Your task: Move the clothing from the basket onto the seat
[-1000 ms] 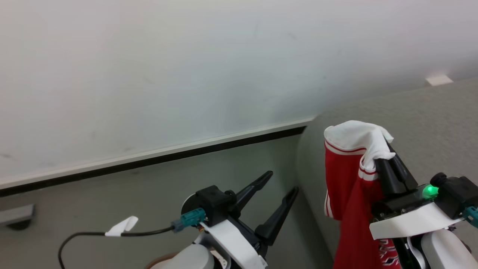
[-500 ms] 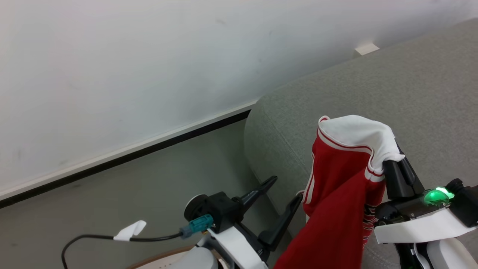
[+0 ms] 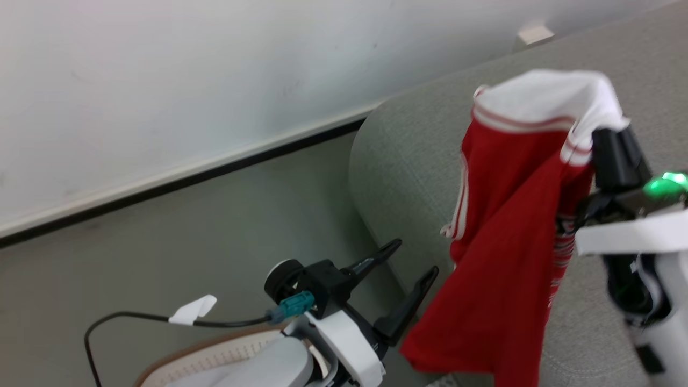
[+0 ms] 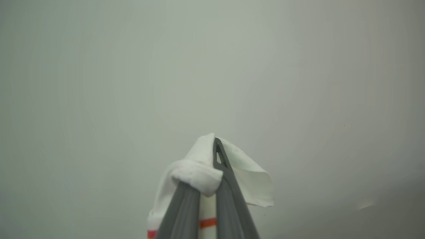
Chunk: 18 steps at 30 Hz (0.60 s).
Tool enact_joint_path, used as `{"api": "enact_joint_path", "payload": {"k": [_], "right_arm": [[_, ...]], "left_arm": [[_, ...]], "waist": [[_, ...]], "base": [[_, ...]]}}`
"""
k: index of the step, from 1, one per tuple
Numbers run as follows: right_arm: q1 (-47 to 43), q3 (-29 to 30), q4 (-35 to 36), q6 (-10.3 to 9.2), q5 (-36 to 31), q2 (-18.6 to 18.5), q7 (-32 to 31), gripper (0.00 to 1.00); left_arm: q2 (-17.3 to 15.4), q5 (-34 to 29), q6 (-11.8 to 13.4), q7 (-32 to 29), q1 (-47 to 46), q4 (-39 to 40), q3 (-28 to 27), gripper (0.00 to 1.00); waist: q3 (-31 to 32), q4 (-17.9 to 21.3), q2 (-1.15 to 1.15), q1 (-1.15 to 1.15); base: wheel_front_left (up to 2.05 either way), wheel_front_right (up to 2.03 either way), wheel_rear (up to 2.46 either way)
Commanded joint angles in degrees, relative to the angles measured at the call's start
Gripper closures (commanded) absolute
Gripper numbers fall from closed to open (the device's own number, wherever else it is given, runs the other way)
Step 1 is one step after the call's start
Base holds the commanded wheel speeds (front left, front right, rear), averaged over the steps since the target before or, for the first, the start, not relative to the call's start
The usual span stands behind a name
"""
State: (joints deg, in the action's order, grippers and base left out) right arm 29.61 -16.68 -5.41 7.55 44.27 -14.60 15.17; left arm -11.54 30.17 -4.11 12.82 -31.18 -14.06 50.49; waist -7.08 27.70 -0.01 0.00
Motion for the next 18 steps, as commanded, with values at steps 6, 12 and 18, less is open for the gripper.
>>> {"api": "enact_joint_path", "payload": {"k": [6,12,18], "right_arm": [[14.63,0.68,-4.71,-0.12,4.87,-7.16,-0.09,1.0],[26.56,5.52,-10.4,-0.12,12.76,-12.38,-1.54,1.0],[35.23,8.64,-18.54,-0.11,14.39,-19.1,-1.98,1.0]], "left_arm": [[-2.11,-1.39,-0.05,-2.45,-3.48,1.95,-0.06,0.0],[-3.47,-2.47,-0.22,-4.26,-6.15,3.95,0.09,0.0],[-3.93,-3.32,0.39,-4.73,-7.59,5.04,0.01,0.0]], "waist": [[-9.12,-4.56,0.01,0.0],[-15.95,-7.71,0.01,0.0],[-21.17,-11.41,0.01,0.0]], "base": [[0.0,0.0,0.0],[0.0,0.0,0.0],[0.0,0.0,0.0]]}}
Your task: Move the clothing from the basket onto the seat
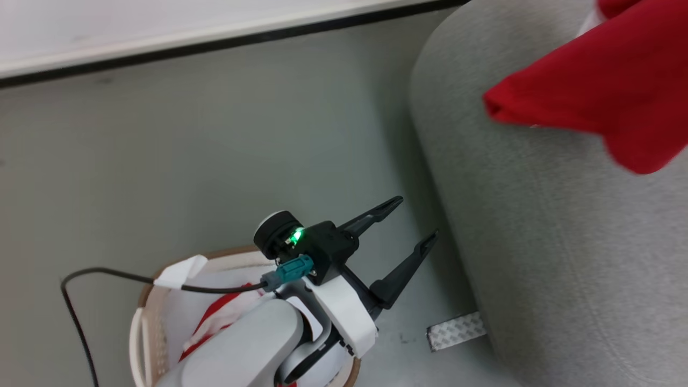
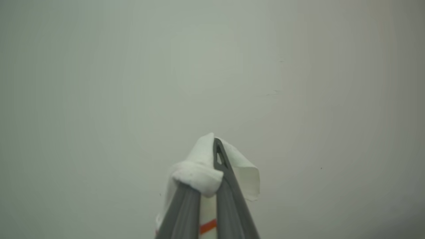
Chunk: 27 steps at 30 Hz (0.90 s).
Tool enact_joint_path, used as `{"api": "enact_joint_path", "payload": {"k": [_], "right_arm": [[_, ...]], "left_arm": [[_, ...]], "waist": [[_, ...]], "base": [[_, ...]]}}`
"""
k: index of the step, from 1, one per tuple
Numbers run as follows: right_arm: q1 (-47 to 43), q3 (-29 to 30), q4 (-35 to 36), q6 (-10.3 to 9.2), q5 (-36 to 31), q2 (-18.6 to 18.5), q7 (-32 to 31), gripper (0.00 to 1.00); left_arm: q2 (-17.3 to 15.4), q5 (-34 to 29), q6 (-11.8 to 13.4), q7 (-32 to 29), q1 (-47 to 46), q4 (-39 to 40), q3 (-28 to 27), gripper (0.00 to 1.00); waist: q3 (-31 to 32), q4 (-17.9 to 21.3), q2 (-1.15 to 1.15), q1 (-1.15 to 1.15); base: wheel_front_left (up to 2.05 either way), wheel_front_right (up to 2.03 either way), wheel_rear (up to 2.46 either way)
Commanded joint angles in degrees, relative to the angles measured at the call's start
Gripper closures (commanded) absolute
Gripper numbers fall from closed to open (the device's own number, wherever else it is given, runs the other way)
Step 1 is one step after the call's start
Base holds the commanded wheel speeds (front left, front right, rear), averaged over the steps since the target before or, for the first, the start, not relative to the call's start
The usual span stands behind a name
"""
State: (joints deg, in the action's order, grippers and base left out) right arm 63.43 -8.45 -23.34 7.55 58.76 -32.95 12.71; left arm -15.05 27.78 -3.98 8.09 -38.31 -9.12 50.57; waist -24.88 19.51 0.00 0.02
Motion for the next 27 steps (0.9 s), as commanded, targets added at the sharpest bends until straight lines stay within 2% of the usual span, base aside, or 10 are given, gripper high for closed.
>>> {"api": "enact_joint_path", "payload": {"k": [1,4,7,15,21,22,23,24,25,27], "right_arm": [[2.43,1.18,-2.08,-0.12,-0.04,-1.69,0.6,1.0],[4.22,1.74,-7.66,-0.12,-1.67,-4.52,0.76,1.0],[4.58,-0.52,-12.94,-0.12,-4.5,-6.46,-0.25,1.0],[0.17,-7.57,-25.93,-0.12,-5.98,-5.94,-6.95,1.0],[-1.28,-16.35,-30.28,-0.12,-9.81,-7.51,-15.09,1.0],[-1.27,-17.27,-30.91,-0.12,-9.74,-7.53,-16.28,0.93],[-1.2,-18.15,-31.48,-0.12,-9.7,-7.61,-17.37,0.62],[-1.01,-18.89,-31.98,-0.12,-10.05,-7.81,-18.25,0.19],[-0.73,-19.74,-32.22,-0.12,-10.46,-8.18,-18.91,0.0],[-0.38,-21.38,-32.59,-0.12,-11.18,-8.38,-19.61,0.0]], "left_arm": [[-0.42,-1.02,0.25,-0.07,-0.69,0.35,-0.02,0.0],[-0.7,-1.33,0.56,0.03,-1.42,0.61,-0.18,0.0],[-0.55,-1.16,0.78,0.69,-1.84,0.55,-0.34,0.0],[0.43,-1.31,0.67,1.19,-3.53,-0.58,-0.11,0.0],[0.75,-1.22,0.78,1.88,-3.86,-1.24,-0.06,0.0],[0.77,-1.04,0.73,2.04,-3.72,-1.53,0.01,0.0],[0.75,-0.85,0.77,2.24,-3.52,-1.81,-0.07,0.0],[0.7,-0.68,0.91,2.39,-3.31,-2.12,-0.13,0.0],[0.72,-0.53,1.0,2.63,-3.1,-2.39,-0.17,0.0],[0.86,-0.15,1.09,3.0,-2.55,-2.98,-0.17,0.0]], "waist": [[-4.24,-3.91,0.0,-0.02],[-6.53,-5.5,0.0,-0.02],[-8.29,-6.7,0.0,-0.02],[-9.93,-8.94,0.0,-0.02],[-10.01,-10.02,0.0,-0.02],[-9.78,-10.13,0.0,-0.02],[-9.44,-10.18,0.0,-0.02],[-9.01,-10.18,0.0,-0.02],[-8.59,-10.15,0.0,-0.02],[-7.28,-10.05,0.0,-0.02]], "base": [[0.0,0.0,0.0],[0.0,0.0,0.0],[0.0,0.0,0.0],[0.0,0.0,0.0],[0.0,0.0,0.0],[0.0,0.0,0.0],[0.0,0.0,0.0],[0.0,0.0,0.0],[0.0,0.0,0.0],[0.0,0.0,0.0]]}}
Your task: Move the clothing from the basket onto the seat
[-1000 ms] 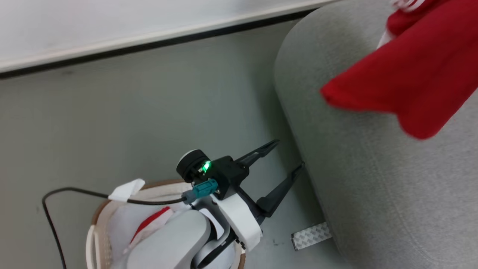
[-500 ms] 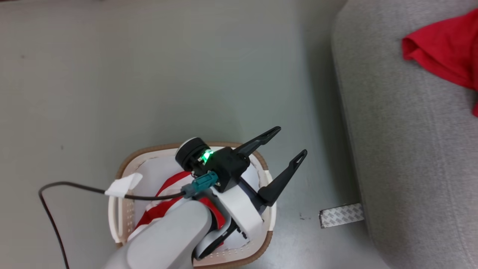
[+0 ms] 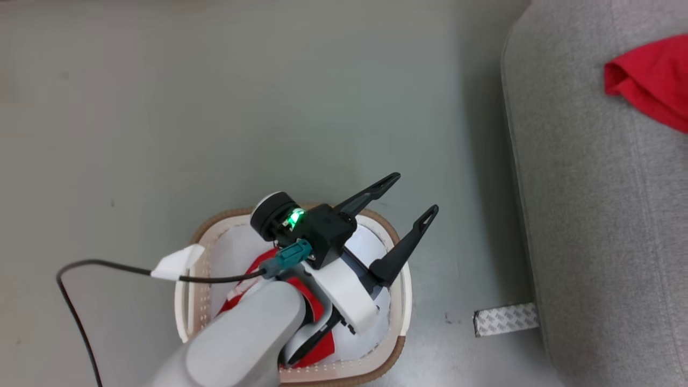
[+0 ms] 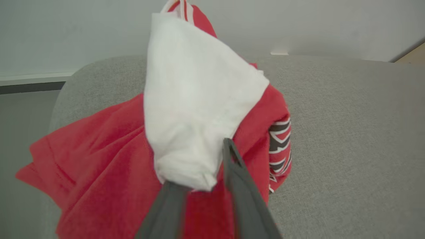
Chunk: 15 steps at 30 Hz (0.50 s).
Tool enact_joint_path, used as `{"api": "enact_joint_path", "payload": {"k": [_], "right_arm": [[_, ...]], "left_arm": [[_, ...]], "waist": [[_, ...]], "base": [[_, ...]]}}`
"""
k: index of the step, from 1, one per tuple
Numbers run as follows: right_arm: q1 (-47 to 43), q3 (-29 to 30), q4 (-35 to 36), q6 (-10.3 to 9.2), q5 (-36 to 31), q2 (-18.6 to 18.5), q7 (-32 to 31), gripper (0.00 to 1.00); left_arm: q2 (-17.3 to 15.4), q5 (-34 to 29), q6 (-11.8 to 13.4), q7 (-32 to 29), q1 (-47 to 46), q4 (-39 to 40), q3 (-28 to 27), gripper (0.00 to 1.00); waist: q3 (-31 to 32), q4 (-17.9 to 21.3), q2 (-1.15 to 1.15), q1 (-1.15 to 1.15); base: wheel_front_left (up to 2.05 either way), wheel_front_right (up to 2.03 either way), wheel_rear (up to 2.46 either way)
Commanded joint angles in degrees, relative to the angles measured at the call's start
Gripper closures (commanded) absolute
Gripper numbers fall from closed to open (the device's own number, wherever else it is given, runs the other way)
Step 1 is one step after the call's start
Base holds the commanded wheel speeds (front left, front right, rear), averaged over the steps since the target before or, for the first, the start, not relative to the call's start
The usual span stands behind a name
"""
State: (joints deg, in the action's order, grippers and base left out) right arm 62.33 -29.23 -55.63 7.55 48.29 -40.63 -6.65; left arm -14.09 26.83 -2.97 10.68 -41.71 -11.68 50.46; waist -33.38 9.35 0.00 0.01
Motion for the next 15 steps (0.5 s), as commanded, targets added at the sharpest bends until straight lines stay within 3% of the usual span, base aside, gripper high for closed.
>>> {"api": "enact_joint_path", "payload": {"k": [1,8,15], "right_arm": [[0.62,-1.41,-0.66,-0.12,-1.02,-0.89,-0.65,0.0],[-1.53,-6.33,-0.82,-0.12,-1.21,-2.08,-5.19,0.0],[-3.73,-12.7,7.47,-0.12,-1.5,-4.33,-3.72,0.0]], "left_arm": [[0.03,1.02,0.03,0.55,1.06,-0.72,-0.02,0.0],[0.99,2.39,0.27,2.63,3.73,-3.32,-0.54,0.0],[-0.16,5.52,2.1,4.05,10.26,-4.82,-3.67,0.0]], "waist": [[2.06,0.11,0.0,-0.01],[10.32,0.16,0.0,-0.01],[21.36,0.57,0.0,-0.01]], "base": [[0.0,0.0,0.0],[0.0,0.0,0.0],[0.0,0.0,0.0]]}}
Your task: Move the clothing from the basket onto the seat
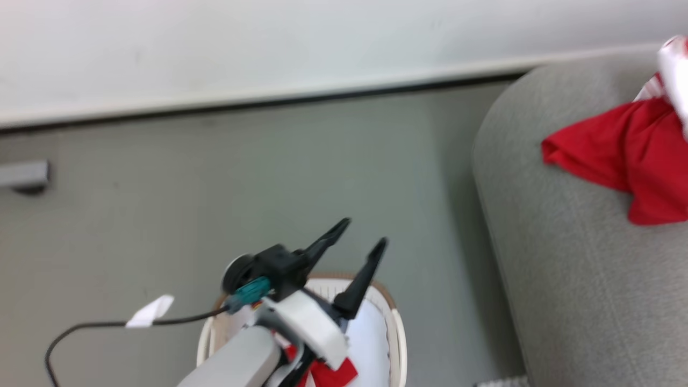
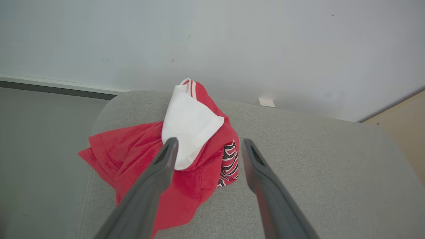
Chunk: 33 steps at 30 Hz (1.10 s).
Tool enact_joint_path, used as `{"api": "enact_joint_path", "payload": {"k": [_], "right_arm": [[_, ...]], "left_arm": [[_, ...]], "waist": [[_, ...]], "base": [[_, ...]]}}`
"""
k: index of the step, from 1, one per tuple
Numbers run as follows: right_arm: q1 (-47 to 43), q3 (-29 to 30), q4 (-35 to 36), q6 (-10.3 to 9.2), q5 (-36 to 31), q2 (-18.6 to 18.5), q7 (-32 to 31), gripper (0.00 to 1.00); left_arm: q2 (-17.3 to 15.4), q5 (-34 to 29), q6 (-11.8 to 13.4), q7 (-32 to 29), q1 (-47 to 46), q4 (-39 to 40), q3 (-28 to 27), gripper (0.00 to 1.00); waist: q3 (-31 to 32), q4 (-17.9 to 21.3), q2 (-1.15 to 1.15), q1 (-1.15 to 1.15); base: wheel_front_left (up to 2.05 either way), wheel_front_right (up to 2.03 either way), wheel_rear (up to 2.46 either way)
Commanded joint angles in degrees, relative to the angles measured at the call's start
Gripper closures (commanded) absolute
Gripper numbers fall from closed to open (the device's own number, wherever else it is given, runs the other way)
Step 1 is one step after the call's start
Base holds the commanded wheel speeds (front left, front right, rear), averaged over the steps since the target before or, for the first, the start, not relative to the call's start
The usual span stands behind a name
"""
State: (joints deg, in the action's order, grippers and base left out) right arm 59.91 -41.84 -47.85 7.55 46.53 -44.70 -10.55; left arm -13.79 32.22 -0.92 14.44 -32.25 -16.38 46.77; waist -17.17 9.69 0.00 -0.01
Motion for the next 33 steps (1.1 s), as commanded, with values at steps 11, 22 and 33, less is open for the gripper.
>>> {"api": "enact_joint_path", "payload": {"k": [11,22,33], "right_arm": [[-8.13,1.2,16.91,-0.12,5.68,-2.65,10.8,0.0],[-26.97,13.17,28.58,-0.12,4.04,3.93,22.44,0.0],[-45.3,23.6,32.66,-0.12,-6.77,18.02,25.31,0.0]], "left_arm": [[-5.63,1.64,5.97,0.71,11.27,3.95,-9.62,0.0],[-9.57,-1.88,8.15,0.71,20.18,10.84,-21.88,0.0],[-3.91,-8.94,7.51,0.71,28.15,10.57,-33.29,0.0]], "waist": [[17.32,-1.74,0.0,0.01],[19.75,-4.93,0.0,0.01],[19.97,-7.31,0.0,0.01]], "base": [[0.0,0.0,0.0],[0.0,0.0,0.0],[0.0,0.0,0.0]]}}
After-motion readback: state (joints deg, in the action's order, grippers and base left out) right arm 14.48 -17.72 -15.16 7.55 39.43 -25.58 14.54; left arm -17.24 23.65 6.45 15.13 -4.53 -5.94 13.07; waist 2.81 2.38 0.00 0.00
